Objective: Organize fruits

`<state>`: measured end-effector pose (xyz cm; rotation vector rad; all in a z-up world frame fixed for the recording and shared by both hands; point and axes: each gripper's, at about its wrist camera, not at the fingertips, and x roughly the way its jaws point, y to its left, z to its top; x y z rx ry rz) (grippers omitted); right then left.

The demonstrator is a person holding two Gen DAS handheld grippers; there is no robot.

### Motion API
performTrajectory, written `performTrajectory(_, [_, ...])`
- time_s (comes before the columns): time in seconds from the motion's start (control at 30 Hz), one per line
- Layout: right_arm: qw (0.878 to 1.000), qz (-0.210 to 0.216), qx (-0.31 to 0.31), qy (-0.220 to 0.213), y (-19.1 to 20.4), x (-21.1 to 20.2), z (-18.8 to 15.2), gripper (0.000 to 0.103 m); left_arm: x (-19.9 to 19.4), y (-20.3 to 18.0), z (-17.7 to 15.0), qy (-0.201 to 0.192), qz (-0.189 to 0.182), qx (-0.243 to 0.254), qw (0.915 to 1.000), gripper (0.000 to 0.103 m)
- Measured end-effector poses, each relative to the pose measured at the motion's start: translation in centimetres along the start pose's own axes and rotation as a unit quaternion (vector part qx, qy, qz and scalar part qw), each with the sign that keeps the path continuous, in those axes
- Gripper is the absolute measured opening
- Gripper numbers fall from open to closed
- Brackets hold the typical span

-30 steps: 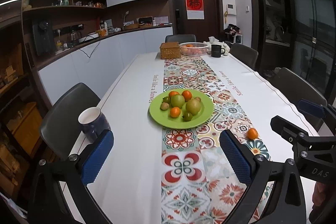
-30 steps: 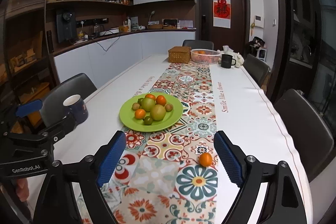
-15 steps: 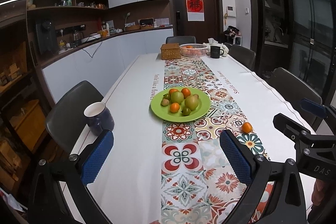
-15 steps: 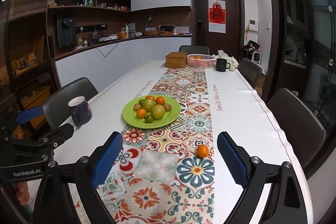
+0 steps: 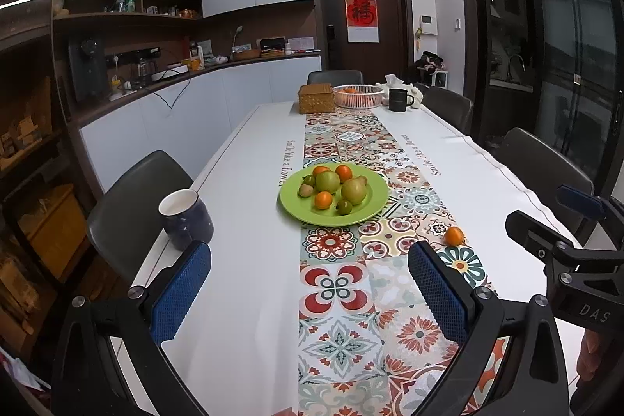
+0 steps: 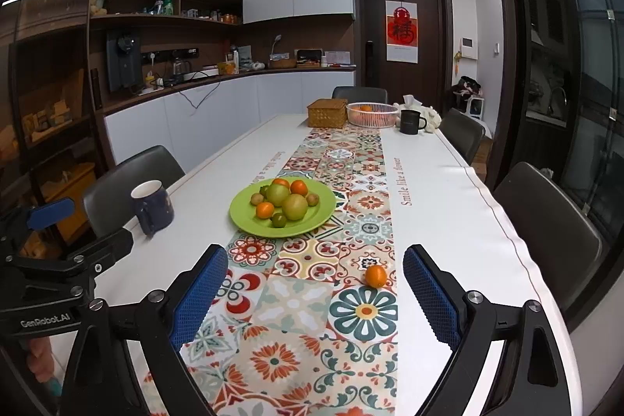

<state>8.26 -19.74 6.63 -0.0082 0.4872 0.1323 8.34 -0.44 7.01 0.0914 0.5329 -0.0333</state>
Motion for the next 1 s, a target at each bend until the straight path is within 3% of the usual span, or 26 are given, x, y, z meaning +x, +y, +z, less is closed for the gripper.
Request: performTrajectory(1.0, [1.0, 0.002, 0.003, 0.028, 0.21, 0.87, -0.74, 0.092, 0.69, 0.62, -0.87, 0.014, 0.018, -0.004, 0.9997, 0.103])
